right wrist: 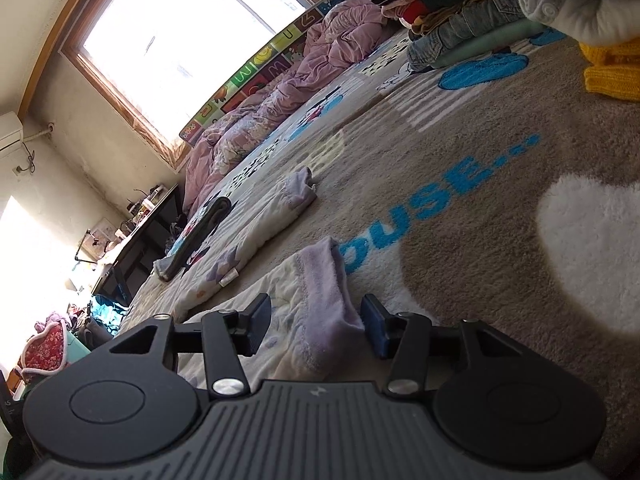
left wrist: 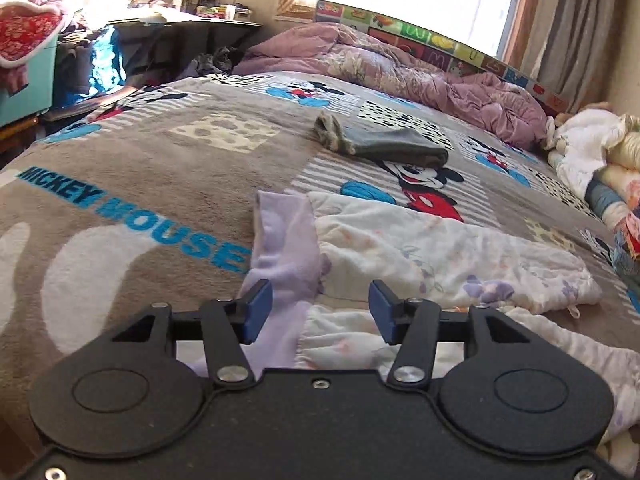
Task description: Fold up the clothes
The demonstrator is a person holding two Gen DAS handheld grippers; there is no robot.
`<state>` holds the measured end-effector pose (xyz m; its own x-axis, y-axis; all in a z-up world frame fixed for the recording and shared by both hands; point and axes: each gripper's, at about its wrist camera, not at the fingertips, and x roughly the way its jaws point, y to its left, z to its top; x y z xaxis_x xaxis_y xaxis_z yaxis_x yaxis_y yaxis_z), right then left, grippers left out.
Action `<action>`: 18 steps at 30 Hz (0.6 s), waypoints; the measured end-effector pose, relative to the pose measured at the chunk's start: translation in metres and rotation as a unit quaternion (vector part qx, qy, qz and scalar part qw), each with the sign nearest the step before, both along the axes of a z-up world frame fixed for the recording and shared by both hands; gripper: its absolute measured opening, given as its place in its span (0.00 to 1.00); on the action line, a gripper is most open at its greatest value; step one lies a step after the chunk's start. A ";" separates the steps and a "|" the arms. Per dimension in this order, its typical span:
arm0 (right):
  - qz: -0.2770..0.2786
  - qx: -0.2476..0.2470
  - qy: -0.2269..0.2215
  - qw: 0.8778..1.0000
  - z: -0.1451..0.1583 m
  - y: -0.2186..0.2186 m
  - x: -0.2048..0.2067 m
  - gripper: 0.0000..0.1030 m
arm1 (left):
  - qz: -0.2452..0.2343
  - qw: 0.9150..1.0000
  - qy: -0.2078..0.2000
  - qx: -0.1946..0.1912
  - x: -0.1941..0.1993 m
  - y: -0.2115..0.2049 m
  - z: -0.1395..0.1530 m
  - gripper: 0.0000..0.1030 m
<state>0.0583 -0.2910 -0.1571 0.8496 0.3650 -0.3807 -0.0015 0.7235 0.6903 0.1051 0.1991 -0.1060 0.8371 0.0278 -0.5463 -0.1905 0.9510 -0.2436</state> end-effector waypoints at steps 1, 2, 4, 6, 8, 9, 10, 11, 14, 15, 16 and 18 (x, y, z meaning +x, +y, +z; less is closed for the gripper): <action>0.000 0.005 -0.001 1.000 0.000 0.000 0.000 0.52 | 0.016 1.000 -0.005 -0.012 -0.011 0.010 0.002 0.52; 0.000 0.008 -0.002 1.000 -0.001 0.000 0.001 0.54 | 0.031 0.998 -0.003 -0.047 -0.019 0.023 0.001 0.53; -0.001 0.013 -0.004 1.000 -0.001 0.000 0.002 0.57 | 0.058 0.990 -0.003 -0.127 -0.036 0.045 -0.004 0.54; 0.001 0.013 -0.007 1.000 -0.001 0.002 0.002 0.60 | 0.078 0.975 -0.005 -0.207 -0.051 0.062 -0.010 0.57; 0.000 0.015 -0.008 1.000 -0.001 0.002 0.001 0.60 | 0.076 0.960 0.000 -0.268 -0.059 0.066 -0.017 0.60; -0.001 0.017 -0.008 1.000 -0.001 0.002 0.001 0.60 | 0.072 0.956 0.005 -0.283 -0.060 0.064 -0.021 0.60; -0.002 0.021 -0.008 1.000 -0.001 0.001 0.001 0.60 | 0.068 0.953 0.010 -0.297 -0.059 0.061 -0.024 0.60; -0.002 0.022 -0.008 1.000 -0.002 0.001 0.001 0.60 | 0.063 0.948 0.015 -0.310 -0.059 0.058 -0.028 0.60; -0.003 0.016 -0.009 1.000 -0.002 0.002 0.002 0.56 | 0.061 0.956 0.018 -0.287 -0.047 0.040 -0.033 0.55; -0.002 0.014 -0.010 1.000 -0.002 0.002 0.002 0.54 | 0.060 0.960 0.017 -0.272 -0.041 0.034 -0.033 0.50; -0.002 0.011 -0.012 1.000 -0.002 0.003 0.002 0.52 | 0.059 0.964 0.016 -0.257 -0.036 0.029 -0.033 0.41; -0.001 0.006 -0.013 1.000 -0.003 0.003 0.002 0.46 | 0.056 0.972 0.015 -0.227 -0.026 0.017 -0.034 0.17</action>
<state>0.0598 -0.2877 -0.1597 0.8600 0.3682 -0.3533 -0.0191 0.7151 0.6987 0.0793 0.2164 -0.1397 0.8266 -0.1312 -0.5473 -0.3002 0.7198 -0.6259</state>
